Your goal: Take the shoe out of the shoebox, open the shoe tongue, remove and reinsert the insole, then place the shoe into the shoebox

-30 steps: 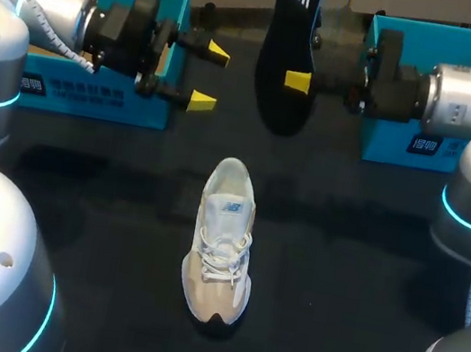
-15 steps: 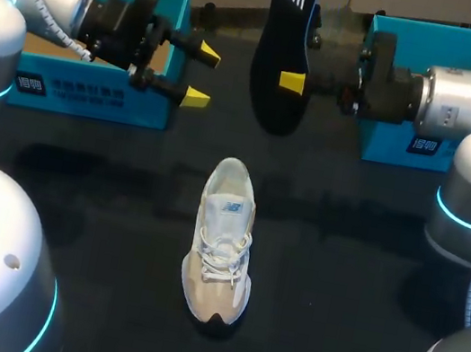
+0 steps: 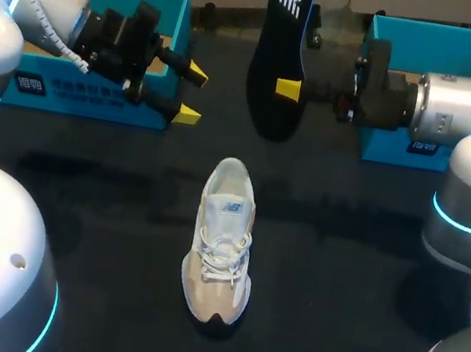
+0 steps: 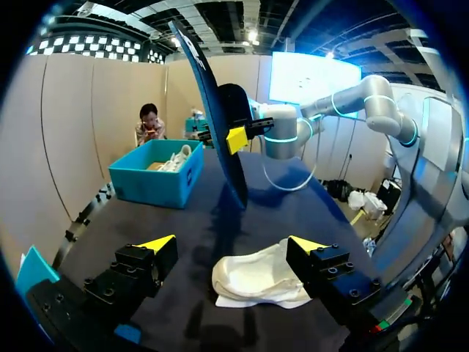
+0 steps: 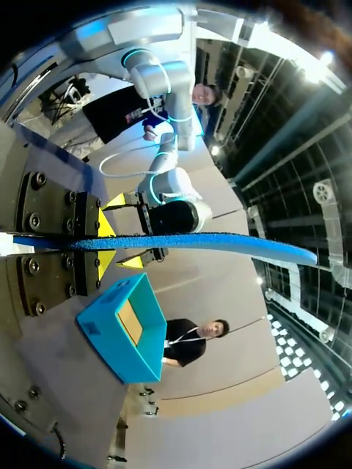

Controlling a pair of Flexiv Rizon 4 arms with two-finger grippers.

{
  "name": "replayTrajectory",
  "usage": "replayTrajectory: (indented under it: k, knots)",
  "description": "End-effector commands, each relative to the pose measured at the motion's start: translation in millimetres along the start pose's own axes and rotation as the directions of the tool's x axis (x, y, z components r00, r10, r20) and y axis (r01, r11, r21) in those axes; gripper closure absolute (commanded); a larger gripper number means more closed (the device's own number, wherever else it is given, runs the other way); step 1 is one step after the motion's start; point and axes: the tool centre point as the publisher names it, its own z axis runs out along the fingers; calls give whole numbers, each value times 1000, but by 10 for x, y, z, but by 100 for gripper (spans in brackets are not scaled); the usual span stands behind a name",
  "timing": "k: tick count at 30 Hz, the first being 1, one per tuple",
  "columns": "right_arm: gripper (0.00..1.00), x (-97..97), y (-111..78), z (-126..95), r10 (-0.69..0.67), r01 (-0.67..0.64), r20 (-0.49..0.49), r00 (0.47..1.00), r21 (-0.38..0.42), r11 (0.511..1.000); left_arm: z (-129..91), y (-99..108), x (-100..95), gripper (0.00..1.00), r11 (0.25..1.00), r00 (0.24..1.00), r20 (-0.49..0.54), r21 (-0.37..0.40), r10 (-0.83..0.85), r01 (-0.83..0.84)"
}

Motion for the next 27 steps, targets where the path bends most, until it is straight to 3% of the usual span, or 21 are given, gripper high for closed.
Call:
replayTrajectory:
  k: [1, 27]
  knots:
    - [100, -46, -98, 95, 16, -16, -5, 1000, -1, 1000, -38, 75, 25, 0, 999, 1000, -11, -38, -9, 8]
    - [100, -86, -590, 248, 129, -129, -9, 992, 0, 992, 101, 741, 460, 0, 974, 999, 31, -227, 9, -2]
